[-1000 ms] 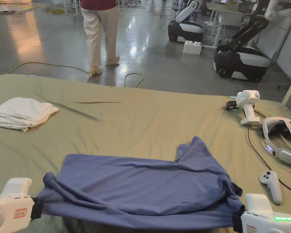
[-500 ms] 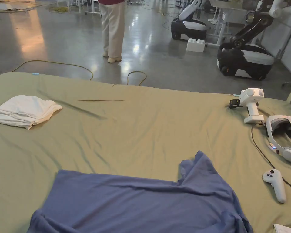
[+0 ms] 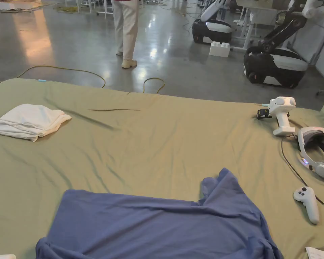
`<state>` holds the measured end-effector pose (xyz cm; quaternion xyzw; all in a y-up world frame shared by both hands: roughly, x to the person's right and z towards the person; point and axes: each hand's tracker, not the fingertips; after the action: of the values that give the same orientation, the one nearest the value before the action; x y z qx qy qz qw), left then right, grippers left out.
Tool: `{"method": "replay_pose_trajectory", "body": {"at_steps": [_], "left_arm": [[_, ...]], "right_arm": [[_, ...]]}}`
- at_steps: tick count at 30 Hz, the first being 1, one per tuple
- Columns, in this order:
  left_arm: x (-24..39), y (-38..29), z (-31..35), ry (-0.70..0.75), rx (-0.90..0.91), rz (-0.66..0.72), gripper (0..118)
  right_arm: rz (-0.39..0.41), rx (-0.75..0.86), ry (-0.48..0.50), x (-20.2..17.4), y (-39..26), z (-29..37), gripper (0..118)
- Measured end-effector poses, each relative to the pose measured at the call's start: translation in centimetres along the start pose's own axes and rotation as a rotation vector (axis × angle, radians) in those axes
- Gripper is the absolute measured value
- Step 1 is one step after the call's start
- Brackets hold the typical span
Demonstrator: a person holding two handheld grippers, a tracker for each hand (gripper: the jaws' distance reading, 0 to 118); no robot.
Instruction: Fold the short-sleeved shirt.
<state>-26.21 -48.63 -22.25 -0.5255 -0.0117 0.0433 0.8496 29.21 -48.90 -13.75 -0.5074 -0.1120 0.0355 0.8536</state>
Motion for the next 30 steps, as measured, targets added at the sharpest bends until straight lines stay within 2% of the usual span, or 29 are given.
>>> {"method": "replay_pose_trajectory", "body": {"at_steps": [4,8,13,19,21,22,23,24,25,26,27,30], "left_arm": [[0.9,2.1,2.9,-0.058,0.169,0.010,54],[3.2,4.7,5.0,-0.063,0.337,-0.040,54],[6.3,7.7,6.3,-0.056,0.564,-0.098,54],[9.3,9.9,7.7,-0.039,0.767,-0.107,51],[9.8,10.1,8.2,-0.046,0.815,-0.099,36],[10.0,10.1,8.4,-0.051,0.831,-0.101,23],[10.2,10.2,8.3,-0.054,0.842,-0.104,14],[10.3,10.2,8.3,-0.045,0.851,-0.107,8],[10.4,10.1,8.3,-0.042,0.858,-0.114,2],[10.5,9.9,8.3,-0.036,0.866,-0.121,1],[10.5,9.8,8.0,-0.017,0.888,-0.120,1],[9.5,9.3,7.6,-0.033,0.908,-0.109,1]], "right_arm": [[0.007,0.192,-0.018,-0.2,3.3,4.3,63],[-0.056,0.425,0.044,-0.8,6.7,7.4,63],[-0.103,0.694,0.045,-3.4,10.7,9.3,63],[-0.151,0.914,0.040,-6.8,13.4,10.4,63],[-0.156,0.962,0.030,-7.5,13.7,10.6,55],[-0.155,0.990,0.027,-8.0,13.8,10.7,39],[-0.149,1.002,0.025,-8.3,13.8,10.8,10],[-0.144,1.008,0.017,-8.8,13.9,10.7,3],[-0.140,1.009,0.000,-9.1,14.0,10.7,0],[-0.137,1.012,0.014,-9.2,13.9,10.7,0],[-0.124,1.023,0.080,-9.1,13.9,10.7,0],[-0.121,1.023,0.052,-9.8,13.7,10.4,0]]}}
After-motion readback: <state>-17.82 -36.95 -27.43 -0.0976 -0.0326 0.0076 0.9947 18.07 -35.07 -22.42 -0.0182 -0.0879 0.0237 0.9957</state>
